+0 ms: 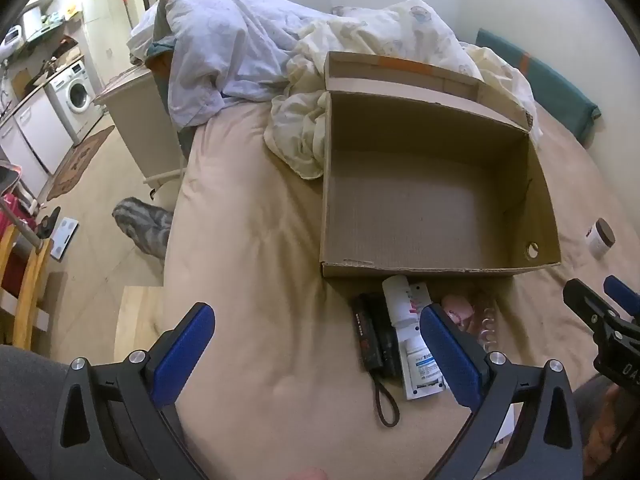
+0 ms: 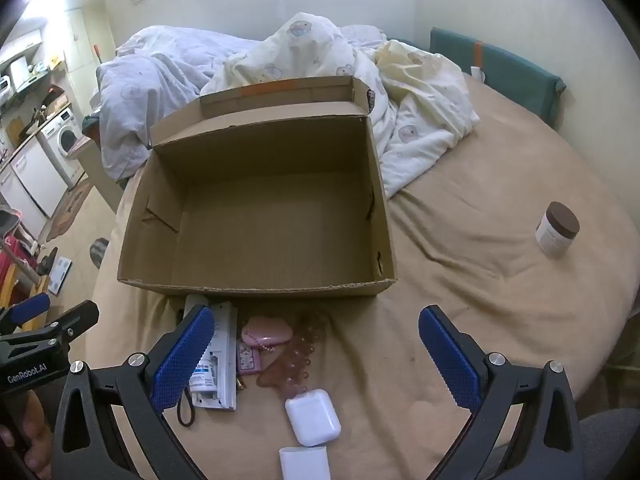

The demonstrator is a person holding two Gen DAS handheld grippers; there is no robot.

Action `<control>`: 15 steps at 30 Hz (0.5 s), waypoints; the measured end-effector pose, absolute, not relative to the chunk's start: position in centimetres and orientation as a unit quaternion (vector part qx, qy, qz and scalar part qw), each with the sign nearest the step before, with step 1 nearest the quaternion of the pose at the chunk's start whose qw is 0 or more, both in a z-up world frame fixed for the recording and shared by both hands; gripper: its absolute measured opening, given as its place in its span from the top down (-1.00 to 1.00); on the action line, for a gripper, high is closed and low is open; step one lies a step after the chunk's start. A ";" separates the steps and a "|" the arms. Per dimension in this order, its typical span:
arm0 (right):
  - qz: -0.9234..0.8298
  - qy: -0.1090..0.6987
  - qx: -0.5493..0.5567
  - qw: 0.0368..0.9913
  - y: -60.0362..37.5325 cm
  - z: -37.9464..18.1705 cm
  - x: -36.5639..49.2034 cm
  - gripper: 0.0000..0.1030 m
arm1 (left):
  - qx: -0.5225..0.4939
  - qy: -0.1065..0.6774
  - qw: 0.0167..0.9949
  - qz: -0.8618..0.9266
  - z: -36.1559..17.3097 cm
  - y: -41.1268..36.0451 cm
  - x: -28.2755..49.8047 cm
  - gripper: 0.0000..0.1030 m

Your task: Organize rigid objects

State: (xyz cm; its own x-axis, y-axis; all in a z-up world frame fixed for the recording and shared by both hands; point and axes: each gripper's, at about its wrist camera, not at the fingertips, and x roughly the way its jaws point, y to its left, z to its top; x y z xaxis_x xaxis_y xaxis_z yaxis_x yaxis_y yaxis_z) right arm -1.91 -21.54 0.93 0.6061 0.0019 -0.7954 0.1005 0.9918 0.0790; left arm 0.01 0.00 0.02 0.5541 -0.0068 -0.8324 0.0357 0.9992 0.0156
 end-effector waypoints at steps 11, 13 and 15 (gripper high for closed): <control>-0.031 0.444 0.053 0.894 -21.2 1.0 -2.1 -1.00 | 0.012 0.474 0.881 -0.008 -0.8 0.8 -0.2 -0.99; -0.030 0.443 0.054 0.894 -21.4 1.0 -2.0 -1.00 | 0.013 0.473 0.881 -0.008 -0.9 0.9 -0.3 -0.99; -0.031 0.444 0.052 0.894 -21.4 0.9 -1.9 -1.00 | 0.014 0.472 0.882 -0.008 -1.0 1.0 -0.5 -0.99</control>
